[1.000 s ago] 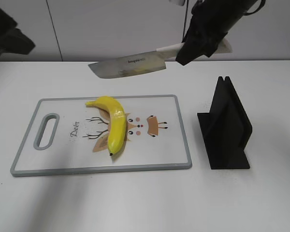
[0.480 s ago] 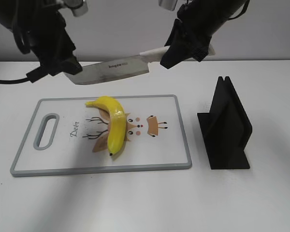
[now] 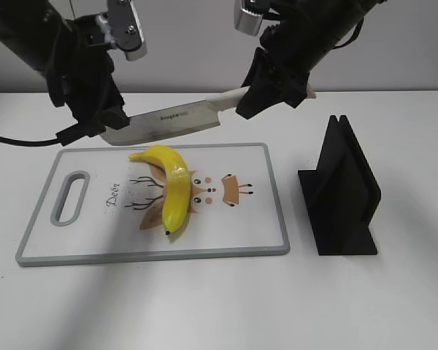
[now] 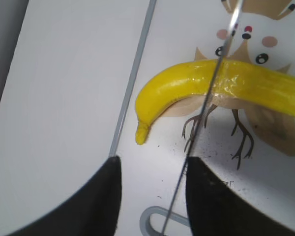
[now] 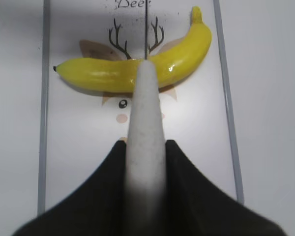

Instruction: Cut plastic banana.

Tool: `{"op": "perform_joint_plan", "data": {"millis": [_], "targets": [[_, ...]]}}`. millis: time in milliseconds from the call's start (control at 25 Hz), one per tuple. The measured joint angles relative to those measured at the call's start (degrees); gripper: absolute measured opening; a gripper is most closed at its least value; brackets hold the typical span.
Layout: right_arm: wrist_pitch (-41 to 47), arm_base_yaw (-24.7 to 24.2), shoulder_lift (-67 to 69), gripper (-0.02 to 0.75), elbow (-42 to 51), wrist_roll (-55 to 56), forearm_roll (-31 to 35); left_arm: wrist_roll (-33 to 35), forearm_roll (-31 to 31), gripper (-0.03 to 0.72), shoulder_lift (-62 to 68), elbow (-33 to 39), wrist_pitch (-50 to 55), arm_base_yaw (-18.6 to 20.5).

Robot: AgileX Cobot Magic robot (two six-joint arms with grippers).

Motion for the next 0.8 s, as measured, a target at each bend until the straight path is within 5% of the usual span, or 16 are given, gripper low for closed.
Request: {"op": "perform_joint_plan", "data": {"millis": [160,480,800], "targets": [[-0.9,0.0,0.0,0.173,0.0,-1.7,2.0,0.1,0.0,0.165,0.6,0.0,0.3,0.0],[-2.0,0.0,0.0,0.173,0.0,-3.0,2.3,0.7,0.3,0.026,0.9,0.0,0.6,0.0],[-2.3,0.0,2.9,0.173,-0.1,-2.4,0.6,1.3,0.1,0.0,3.7,0.0,0.8,-0.1]]}}
